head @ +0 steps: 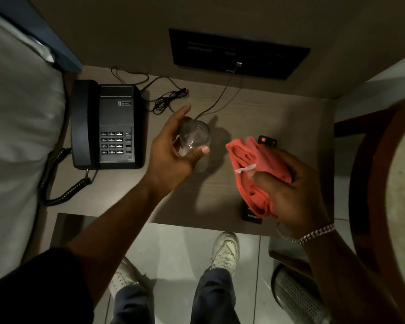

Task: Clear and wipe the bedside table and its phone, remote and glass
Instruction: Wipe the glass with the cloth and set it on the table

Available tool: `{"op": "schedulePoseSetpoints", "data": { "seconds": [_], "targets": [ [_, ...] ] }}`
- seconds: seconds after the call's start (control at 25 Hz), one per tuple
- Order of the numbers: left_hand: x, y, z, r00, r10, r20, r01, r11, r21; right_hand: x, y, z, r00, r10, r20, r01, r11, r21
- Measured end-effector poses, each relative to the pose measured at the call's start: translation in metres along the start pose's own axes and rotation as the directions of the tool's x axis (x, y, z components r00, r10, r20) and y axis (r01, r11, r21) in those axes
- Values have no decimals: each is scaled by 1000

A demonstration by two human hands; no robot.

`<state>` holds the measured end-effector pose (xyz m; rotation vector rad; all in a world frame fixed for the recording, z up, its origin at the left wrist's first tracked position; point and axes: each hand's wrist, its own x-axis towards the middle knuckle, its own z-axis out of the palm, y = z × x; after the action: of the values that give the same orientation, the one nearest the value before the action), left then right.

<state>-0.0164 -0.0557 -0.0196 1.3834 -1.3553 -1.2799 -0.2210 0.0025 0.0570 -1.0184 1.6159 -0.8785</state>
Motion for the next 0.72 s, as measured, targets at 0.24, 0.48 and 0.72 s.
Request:
{"op": "schedulePoseSetpoints", "data": {
  "seconds": [0.24,0.48,0.72],
  "targets": [
    [-8,-13,5,997,76,-22,-72,990,119,-2,9,12,991,127,-50,-122,989,85],
    [-8,-9,3,997,81,1,-79,969,234,-9,6,12,995,55,-82,-47,993,105],
    [-67,64,19,992,-118,-43,112,985,-129,-22,-2,22,986,-166,-16,164,983,-83]
  ]
}}
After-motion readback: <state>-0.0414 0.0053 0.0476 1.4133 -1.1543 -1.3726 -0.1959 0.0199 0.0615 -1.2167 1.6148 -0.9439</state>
